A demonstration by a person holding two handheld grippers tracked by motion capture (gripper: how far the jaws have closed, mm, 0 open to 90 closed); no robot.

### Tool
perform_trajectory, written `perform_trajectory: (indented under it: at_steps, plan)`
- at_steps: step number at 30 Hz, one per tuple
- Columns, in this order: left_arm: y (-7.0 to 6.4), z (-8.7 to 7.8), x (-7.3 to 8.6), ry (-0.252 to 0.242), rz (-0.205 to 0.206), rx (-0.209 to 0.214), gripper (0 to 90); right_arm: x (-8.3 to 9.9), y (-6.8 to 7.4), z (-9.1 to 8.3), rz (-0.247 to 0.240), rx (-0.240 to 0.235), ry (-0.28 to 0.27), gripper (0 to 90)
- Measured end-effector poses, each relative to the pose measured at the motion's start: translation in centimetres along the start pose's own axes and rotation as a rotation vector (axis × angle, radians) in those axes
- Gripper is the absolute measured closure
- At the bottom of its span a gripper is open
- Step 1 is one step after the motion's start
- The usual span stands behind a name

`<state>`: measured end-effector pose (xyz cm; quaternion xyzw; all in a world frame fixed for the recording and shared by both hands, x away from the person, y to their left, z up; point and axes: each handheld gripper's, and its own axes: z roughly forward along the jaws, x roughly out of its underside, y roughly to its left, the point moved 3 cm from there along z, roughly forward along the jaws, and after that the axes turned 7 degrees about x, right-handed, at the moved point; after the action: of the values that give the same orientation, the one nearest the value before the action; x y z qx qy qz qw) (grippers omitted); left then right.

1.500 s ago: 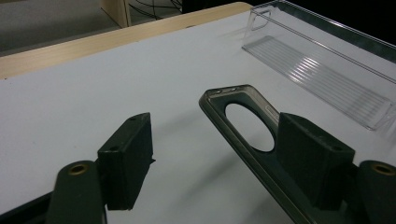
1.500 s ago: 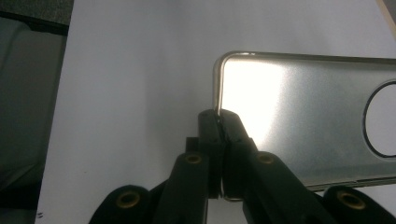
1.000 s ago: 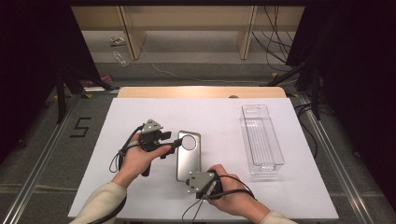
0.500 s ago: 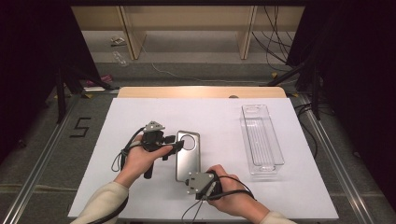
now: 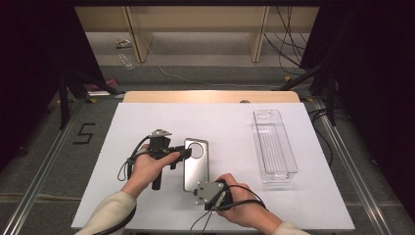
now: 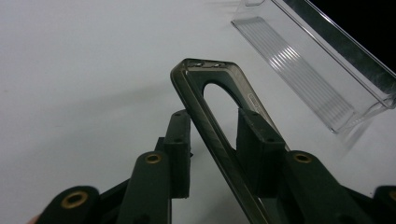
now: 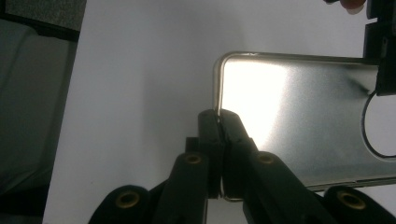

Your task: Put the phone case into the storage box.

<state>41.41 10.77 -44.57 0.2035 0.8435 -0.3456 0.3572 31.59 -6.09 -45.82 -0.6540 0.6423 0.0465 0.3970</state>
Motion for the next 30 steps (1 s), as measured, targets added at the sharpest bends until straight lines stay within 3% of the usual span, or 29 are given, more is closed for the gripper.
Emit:
perform_trajectory:
  at_steps: [6,17,25,30]
  plan:
    - [-0.3,-0.3,-0.2,-0.016,-0.051,0.009,70.1,0.1,0.1,0.2,0.002,0.000,0.000,89.3]
    - [-0.8,-0.3,-0.2,-0.035,-0.048,0.025,74.4,0.5,0.2,1.0,-0.005,-0.014,0.014,89.4]
    - [-1.2,-0.3,-0.2,-0.064,-0.071,0.073,78.6,0.7,0.4,1.4,-0.003,-0.017,0.029,89.4]
    - [-1.9,-0.5,-0.4,-0.074,-0.054,0.096,80.7,0.8,0.4,1.6,-0.003,-0.016,0.032,89.0]
